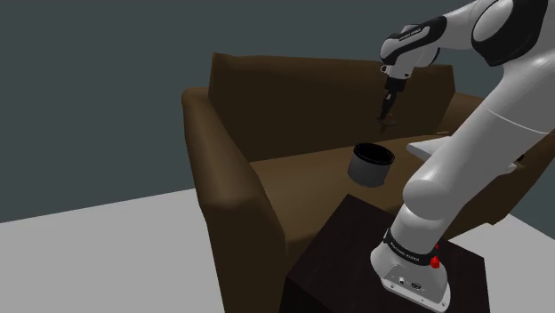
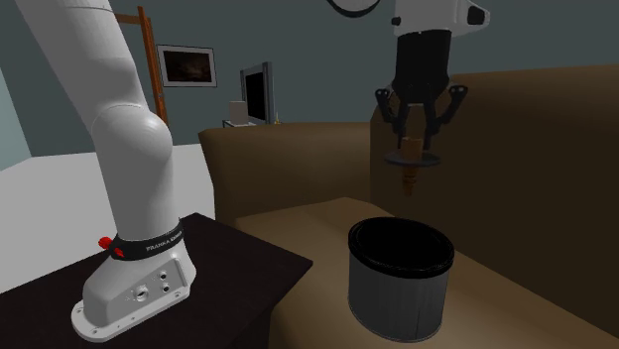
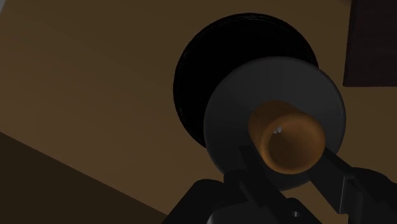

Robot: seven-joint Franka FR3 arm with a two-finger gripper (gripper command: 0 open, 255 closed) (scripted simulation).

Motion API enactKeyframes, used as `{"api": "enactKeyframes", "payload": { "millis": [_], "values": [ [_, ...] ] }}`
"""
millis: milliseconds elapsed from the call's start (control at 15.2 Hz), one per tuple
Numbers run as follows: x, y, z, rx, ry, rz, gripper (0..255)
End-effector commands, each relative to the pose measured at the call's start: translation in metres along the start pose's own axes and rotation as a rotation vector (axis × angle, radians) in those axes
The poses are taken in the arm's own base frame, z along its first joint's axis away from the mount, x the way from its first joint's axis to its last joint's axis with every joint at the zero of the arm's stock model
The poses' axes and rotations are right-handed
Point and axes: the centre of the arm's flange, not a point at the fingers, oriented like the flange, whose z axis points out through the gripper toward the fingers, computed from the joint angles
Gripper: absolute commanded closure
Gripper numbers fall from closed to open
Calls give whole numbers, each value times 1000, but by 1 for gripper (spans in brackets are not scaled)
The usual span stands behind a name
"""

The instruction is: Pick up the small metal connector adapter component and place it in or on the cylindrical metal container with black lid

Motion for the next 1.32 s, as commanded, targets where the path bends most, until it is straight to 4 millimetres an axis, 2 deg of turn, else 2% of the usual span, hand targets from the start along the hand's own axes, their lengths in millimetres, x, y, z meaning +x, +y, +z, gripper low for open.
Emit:
{"api": "enactKeyframes", "payload": {
  "millis": [0, 594, 1122, 1188, 1254],
  "values": [
    [0, -1, 11, 0, 0, 0, 255],
    [-1, -2, 58, 0, 0, 0, 255],
    [-1, -2, 58, 0, 0, 0, 255],
    [-1, -2, 58, 0, 0, 0, 0],
    [0, -2, 58, 0, 0, 0, 0]
  ]
}}
